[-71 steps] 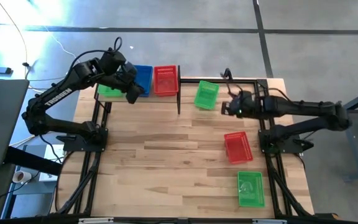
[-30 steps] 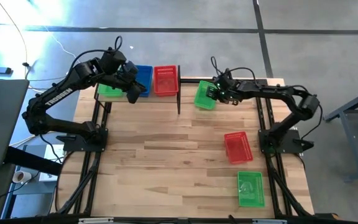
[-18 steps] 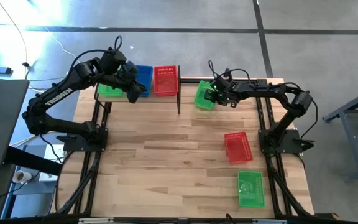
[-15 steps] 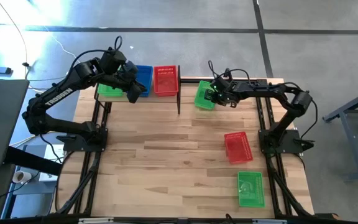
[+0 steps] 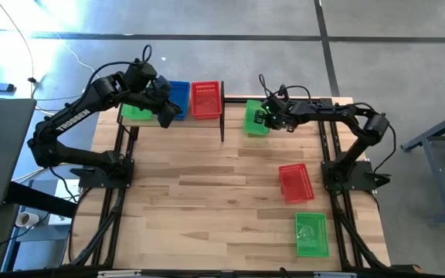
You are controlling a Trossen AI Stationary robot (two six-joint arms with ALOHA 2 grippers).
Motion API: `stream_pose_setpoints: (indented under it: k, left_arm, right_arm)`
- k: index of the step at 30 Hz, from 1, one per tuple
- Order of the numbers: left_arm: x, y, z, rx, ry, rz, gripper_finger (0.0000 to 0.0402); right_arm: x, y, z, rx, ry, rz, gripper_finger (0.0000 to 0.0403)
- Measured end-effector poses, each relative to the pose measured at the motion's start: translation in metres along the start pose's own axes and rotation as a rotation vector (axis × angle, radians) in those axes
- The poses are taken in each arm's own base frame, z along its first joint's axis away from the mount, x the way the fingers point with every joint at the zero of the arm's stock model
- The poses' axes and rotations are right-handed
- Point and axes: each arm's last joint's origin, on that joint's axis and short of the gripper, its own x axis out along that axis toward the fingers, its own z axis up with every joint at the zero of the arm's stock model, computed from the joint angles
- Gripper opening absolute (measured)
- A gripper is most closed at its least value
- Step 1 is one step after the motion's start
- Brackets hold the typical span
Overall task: Stack baskets on shelf by color
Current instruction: Stack the top green bin on top of the green bin on the shelf
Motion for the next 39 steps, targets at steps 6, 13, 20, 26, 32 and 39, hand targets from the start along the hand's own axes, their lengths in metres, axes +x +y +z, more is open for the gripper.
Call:
stream_pose_setpoints:
  k: [6, 13, 20, 26, 32, 39]
  left_arm:
    - [0.000, 0.002, 0.000, -0.095, -0.012, 0.063, 0.0081]
    - [0.000, 0.004, 0.000, -0.116, -0.015, 0.123, 0.0096]
    - [0.000, 0.004, -0.003, -0.205, 0.008, 0.126, 0.0143]
    - [0.000, 0.003, -0.003, -0.271, 0.006, 0.119, 0.0160]
    - [0.004, -0.009, -0.006, -0.295, 0.006, 0.135, 0.0160]
    - [0.007, -0.025, -0.010, -0.300, -0.018, 0.195, 0.0160]
  right_arm:
    - [-0.021, 0.009, -0.009, -0.034, -0.060, 0.042, 0.0000]
    - [-0.054, 0.020, -0.026, -0.093, -0.132, 0.114, 0.0000]
    - [-0.088, 0.023, -0.048, -0.119, -0.218, 0.152, 0.0000]
    - [-0.116, 0.024, -0.063, -0.163, -0.283, 0.219, 0.0000]
    - [-0.133, 0.025, -0.078, -0.258, -0.334, 0.270, 0.0000]
    - [-0.151, 0.036, -0.093, -0.366, -0.386, 0.306, 0.0000]
